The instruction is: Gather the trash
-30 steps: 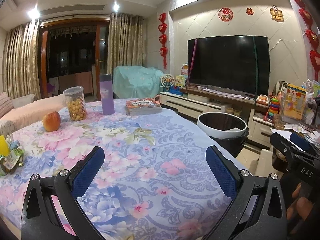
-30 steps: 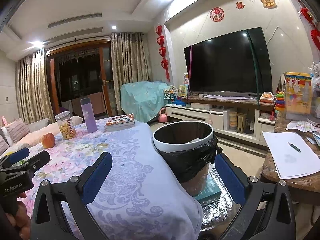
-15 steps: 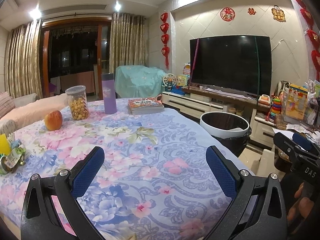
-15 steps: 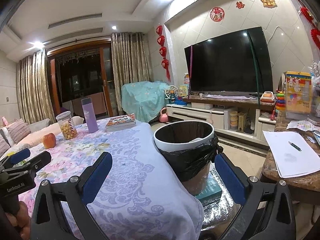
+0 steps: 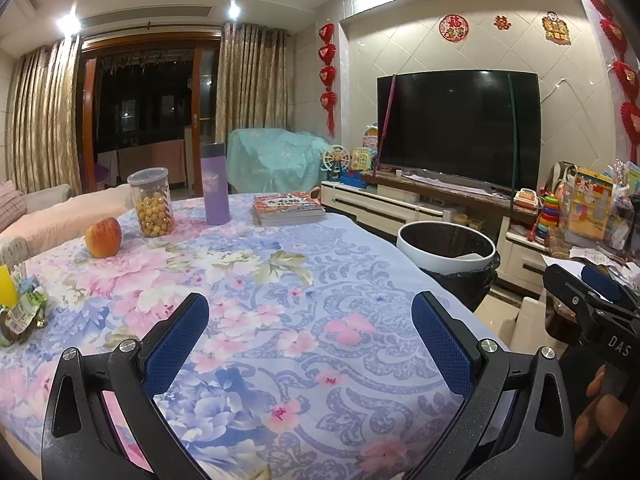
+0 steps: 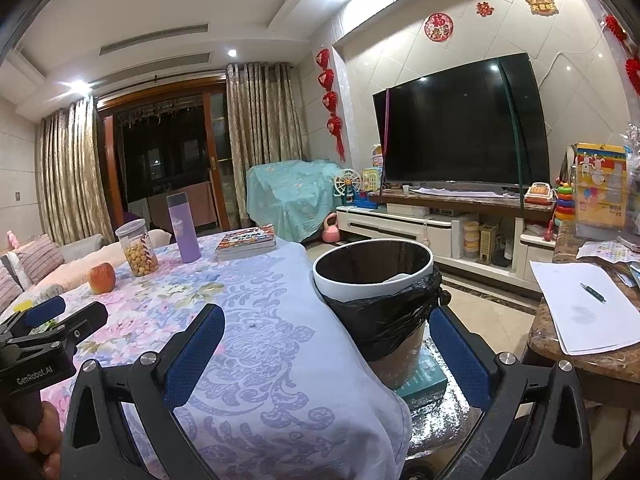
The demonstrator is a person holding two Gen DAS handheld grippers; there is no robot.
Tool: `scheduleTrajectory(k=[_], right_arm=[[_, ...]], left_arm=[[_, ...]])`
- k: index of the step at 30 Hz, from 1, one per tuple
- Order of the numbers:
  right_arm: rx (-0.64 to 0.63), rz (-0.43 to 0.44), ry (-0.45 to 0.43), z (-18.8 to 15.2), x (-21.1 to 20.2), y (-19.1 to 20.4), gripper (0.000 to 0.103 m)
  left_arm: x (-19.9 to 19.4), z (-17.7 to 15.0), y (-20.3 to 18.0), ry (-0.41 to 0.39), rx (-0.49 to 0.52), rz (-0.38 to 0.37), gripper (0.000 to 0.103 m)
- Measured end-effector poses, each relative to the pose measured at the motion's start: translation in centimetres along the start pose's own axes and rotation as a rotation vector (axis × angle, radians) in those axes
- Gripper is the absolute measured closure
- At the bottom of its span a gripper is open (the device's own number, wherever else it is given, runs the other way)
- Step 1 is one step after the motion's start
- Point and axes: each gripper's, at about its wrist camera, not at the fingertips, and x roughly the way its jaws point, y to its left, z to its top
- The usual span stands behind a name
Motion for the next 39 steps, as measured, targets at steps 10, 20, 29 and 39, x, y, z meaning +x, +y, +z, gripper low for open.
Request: scheduleTrajectory(k=[10,20,29,39], right_arm=[[0.000,0.000,-0.001,0.0,0.0,-0.1,0.000],[0.003,0.007,-0.004,0.1,-0.1,0.1,0.000],[0.007,0.013,-0.006,0.3,-0.2,0.2,0.000],[0.012,0.017,-0.002,0.3,-0.1,0.2,0.000]], left_arm=[[0.2,-0.1,0.1,0.005,0.000,-0.003,0.000],[0.6,-0.3,0.1,0.016,0.001,-0.007,0.000],[1.1,-0.5,0.1,0.026,0.006,-0.007,0.000],[1.4,-0.7,0.0,0.034,0.012,-0.013,0.000]])
